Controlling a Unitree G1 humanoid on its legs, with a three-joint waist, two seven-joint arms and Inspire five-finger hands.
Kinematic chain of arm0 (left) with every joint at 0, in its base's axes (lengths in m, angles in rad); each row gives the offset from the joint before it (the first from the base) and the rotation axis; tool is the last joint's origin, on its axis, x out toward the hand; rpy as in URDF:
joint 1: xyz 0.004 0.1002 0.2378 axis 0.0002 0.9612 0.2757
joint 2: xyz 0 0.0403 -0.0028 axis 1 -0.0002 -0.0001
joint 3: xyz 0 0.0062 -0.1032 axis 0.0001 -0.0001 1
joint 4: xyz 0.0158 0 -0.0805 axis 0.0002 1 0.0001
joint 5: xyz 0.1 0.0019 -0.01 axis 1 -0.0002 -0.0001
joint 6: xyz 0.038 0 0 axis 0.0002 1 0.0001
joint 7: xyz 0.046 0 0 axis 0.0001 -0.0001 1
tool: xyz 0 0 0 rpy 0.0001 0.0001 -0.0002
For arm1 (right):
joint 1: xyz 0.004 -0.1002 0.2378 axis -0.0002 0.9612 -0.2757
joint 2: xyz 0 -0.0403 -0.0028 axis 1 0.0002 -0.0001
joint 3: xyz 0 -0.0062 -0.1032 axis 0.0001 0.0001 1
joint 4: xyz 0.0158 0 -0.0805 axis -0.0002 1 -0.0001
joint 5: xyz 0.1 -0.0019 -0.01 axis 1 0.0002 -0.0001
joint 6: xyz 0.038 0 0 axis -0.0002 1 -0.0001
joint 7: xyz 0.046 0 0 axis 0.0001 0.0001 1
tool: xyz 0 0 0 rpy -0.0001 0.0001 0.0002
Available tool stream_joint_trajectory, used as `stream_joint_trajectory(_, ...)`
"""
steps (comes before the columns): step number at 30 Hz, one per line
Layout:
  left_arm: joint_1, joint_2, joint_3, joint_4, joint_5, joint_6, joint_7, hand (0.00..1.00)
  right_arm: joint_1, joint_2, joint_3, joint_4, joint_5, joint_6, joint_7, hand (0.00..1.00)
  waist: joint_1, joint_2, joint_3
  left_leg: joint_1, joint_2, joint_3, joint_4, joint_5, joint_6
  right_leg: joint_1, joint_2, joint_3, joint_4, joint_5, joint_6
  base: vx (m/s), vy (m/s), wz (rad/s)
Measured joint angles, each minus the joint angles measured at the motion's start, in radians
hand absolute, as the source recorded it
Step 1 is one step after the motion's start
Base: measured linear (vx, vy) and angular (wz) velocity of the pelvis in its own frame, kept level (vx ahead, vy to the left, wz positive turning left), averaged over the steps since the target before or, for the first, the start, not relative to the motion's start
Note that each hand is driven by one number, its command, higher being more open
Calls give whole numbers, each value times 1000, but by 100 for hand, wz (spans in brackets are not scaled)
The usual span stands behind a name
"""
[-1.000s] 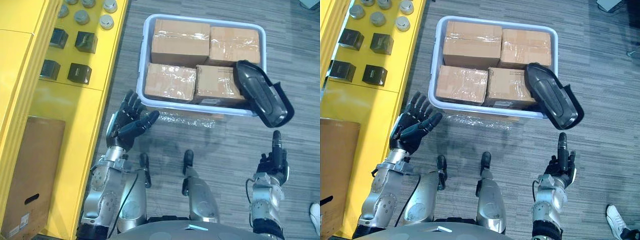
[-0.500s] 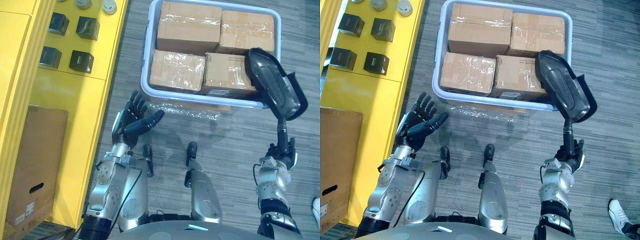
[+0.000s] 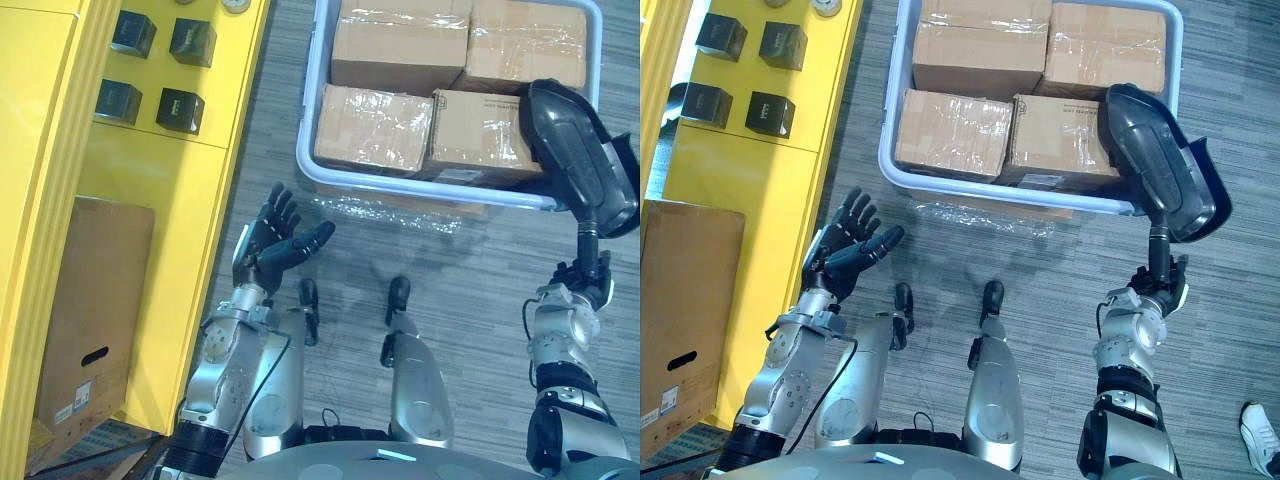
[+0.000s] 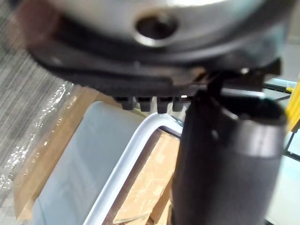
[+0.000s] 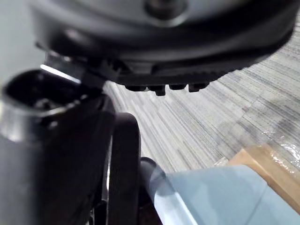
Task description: Walk over and take three plastic housings, then place them on the shelf
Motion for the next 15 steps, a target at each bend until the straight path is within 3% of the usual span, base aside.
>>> stream_joint_trajectory(7,-11,-2,-22,2,-1,-5,7,100,-24,-57,-4,54,103,0,25,100,-1,33,-1,-4,-14,8,-8,11,9,-24,-18,1,32,-8,3,-38,6,0)
stream_joint_trajectory(15,-28,-1,-25,5,-5,-8,16,100,-78,-94,-9,99,113,0,43,100,-3,40,-1,-16,-20,11,-16,24,10,-45,-26,1,38,-7,4,-40,1,0)
